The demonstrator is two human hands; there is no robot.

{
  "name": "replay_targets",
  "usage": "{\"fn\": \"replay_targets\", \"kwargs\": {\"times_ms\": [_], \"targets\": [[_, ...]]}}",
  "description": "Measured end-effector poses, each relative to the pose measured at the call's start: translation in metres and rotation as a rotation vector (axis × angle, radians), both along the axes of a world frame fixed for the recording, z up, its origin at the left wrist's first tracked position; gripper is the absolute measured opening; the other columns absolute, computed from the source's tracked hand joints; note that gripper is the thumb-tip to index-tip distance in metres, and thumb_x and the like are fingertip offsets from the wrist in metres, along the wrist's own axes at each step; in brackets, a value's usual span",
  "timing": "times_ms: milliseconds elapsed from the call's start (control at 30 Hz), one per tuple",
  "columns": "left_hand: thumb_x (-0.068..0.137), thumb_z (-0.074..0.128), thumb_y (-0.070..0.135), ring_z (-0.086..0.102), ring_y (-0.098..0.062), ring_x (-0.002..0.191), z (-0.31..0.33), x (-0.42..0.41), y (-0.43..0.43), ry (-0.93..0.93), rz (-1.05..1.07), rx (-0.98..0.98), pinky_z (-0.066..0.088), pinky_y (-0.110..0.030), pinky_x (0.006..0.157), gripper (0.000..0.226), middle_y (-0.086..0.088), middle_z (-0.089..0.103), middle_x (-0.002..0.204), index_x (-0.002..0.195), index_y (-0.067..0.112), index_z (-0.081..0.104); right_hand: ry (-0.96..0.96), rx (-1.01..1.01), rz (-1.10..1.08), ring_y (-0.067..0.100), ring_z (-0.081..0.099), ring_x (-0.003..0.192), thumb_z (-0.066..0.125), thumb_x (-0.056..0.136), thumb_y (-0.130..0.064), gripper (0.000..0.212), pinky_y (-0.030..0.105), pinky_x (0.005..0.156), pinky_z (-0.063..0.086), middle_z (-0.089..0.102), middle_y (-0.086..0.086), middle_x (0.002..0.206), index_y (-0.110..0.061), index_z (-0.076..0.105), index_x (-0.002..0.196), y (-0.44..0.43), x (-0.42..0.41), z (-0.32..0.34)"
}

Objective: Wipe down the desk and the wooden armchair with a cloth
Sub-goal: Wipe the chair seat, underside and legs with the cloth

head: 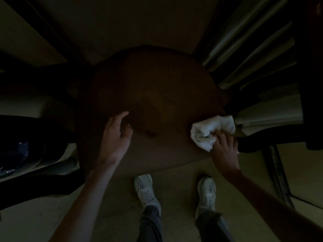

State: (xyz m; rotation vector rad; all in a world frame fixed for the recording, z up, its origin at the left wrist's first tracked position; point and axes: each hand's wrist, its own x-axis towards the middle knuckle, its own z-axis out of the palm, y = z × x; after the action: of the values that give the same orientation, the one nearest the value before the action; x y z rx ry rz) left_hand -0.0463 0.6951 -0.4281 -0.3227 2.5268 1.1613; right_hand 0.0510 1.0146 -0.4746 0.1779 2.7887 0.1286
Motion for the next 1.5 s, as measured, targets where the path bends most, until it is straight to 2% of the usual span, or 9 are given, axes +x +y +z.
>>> {"fn": "replay_targets", "kwargs": {"times_ms": [167,300,433,633,833,967,1167,1333,1500], "targets": [[0.098,0.048,0.025,0.039,-0.014,0.133,0.001,0.001,-0.021,0.041,-0.064,-0.02,0.033,-0.027,0.104,0.042,0.003,0.041,0.144,0.139,0.034,0.044,-0.026,-0.2,-0.229,0.049,0.039,0.129,0.063,0.084,-0.014,0.048,0.061,0.104,0.028,0.049,0.023,0.137,-0.005,0.055,0.131,-0.1,0.003,-0.017],[0.097,0.05,0.02,0.04,-0.015,0.133,0.002,0.004,-0.06,0.06,0.058,-0.015,0.03,-0.025,0.105,0.041,0.0,0.045,0.143,0.137,0.027,0.047,-0.038,-0.355,0.061,0.041,0.052,0.119,0.068,0.077,-0.031,0.049,0.059,0.095,0.042,0.058,0.01,0.13,-0.018,0.06,0.123,-0.225,0.006,-0.018],[0.097,0.049,0.019,0.043,-0.01,0.127,0.003,0.014,-0.095,0.108,0.082,-0.027,0.036,-0.025,0.098,0.039,0.002,0.046,0.141,0.136,0.027,0.048,-0.018,-0.562,0.462,0.029,0.044,0.117,0.042,0.08,-0.033,0.041,0.046,0.09,0.041,0.057,0.002,0.12,-0.02,0.06,0.115,-0.323,0.016,-0.016],[0.097,0.048,0.019,0.046,-0.014,0.126,0.002,0.024,-0.106,0.086,0.125,-0.038,0.042,-0.034,0.101,0.04,0.002,0.048,0.14,0.135,0.027,0.049,0.052,-0.447,0.757,0.023,0.05,0.114,0.048,0.082,-0.025,0.028,0.04,0.087,0.043,0.063,-0.003,0.112,-0.023,0.067,0.103,-0.263,-0.006,-0.031],[0.098,0.047,0.024,0.036,-0.011,0.133,0.009,0.015,-0.07,0.032,0.066,0.007,0.031,-0.028,0.106,0.041,0.008,0.041,0.144,0.138,0.034,0.044,0.068,-0.13,0.524,0.029,0.051,0.106,0.061,0.068,-0.029,0.037,0.049,0.072,0.054,0.07,0.007,0.111,-0.013,0.073,0.099,-0.119,-0.032,-0.019],[0.099,0.047,0.023,0.039,-0.007,0.13,0.012,0.01,-0.045,0.023,0.059,0.046,0.03,-0.019,0.098,0.041,0.007,0.044,0.144,0.139,0.031,0.045,-0.065,-0.039,0.236,0.043,0.06,0.109,0.087,0.055,-0.01,0.059,0.063,0.082,0.048,0.065,0.017,0.121,-0.003,0.068,0.111,-0.053,-0.034,-0.001],[0.099,0.047,0.025,0.045,-0.011,0.126,0.015,0.019,-0.029,-0.009,-0.009,0.017,0.035,-0.023,0.092,0.041,0.005,0.043,0.143,0.139,0.032,0.045,0.026,-0.003,-0.028,0.047,0.048,0.122,0.078,0.067,0.004,0.058,0.066,0.101,0.035,0.055,0.028,0.127,0.006,0.058,0.121,0.007,-0.025,0.015],[0.098,0.047,0.021,0.043,-0.013,0.13,0.014,0.022,-0.03,-0.027,0.052,0.025,0.032,-0.022,0.095,0.04,0.005,0.045,0.143,0.138,0.029,0.048,0.087,-0.1,-0.102,0.05,0.046,0.127,0.069,0.072,0.012,0.047,0.065,0.11,0.027,0.054,0.034,0.129,0.01,0.06,0.118,-0.056,-0.018,-0.001],[0.097,0.047,0.019,0.046,-0.012,0.127,0.013,0.033,-0.046,-0.001,0.033,-0.006,0.032,-0.021,0.096,0.039,0.005,0.05,0.14,0.135,0.028,0.05,0.138,-0.415,0.035,0.058,0.055,0.111,0.082,0.055,0.014,0.053,0.075,0.091,0.033,0.063,0.034,0.116,0.008,0.068,0.106,-0.173,0.0,-0.012]]}}
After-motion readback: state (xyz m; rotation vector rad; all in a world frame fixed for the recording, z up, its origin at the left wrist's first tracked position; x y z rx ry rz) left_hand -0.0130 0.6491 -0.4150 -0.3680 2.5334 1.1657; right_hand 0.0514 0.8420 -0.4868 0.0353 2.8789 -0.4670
